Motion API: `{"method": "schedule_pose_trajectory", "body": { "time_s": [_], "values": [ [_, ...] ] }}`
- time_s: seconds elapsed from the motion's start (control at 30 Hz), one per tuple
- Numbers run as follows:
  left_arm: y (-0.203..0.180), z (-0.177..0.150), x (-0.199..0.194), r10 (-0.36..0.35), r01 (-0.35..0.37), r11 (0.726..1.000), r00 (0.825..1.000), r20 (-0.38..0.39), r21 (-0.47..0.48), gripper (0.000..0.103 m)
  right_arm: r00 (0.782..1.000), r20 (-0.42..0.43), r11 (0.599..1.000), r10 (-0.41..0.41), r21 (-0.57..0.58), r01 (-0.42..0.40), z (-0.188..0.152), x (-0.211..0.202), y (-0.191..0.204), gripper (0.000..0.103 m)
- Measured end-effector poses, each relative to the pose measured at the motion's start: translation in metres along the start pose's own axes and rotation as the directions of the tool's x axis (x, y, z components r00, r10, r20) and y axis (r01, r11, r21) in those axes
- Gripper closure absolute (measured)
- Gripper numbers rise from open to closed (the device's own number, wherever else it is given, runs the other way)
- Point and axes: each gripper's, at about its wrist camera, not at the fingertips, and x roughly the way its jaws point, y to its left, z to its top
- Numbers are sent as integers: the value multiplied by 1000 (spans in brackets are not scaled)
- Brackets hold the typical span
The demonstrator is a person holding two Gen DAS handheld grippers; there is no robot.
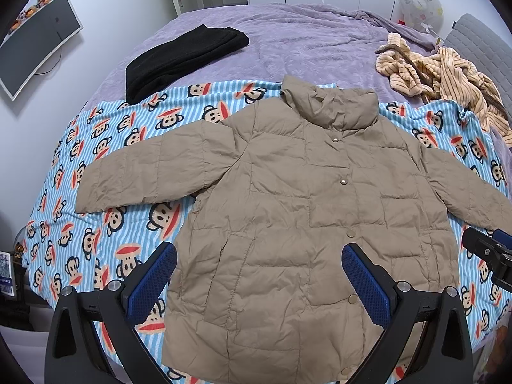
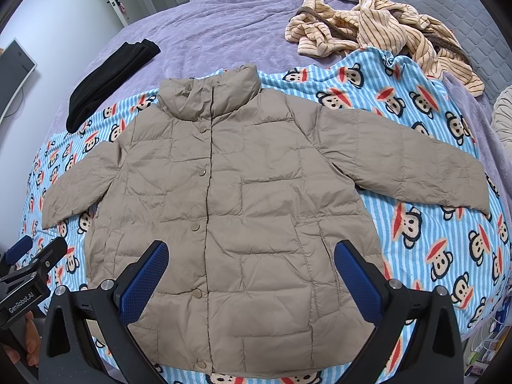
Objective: Fold large clothes
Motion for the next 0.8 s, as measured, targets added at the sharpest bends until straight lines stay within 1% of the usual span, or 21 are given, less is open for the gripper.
{"method": "schedule_pose_trajectory", "body": {
  "time_s": [0.8],
  "values": [
    [1, 0, 1, 0, 0, 1000, 1000, -3, 0, 0, 1000, -2, 1000, 0, -1, 0, 1, 1, 0, 0]
  ]
}}
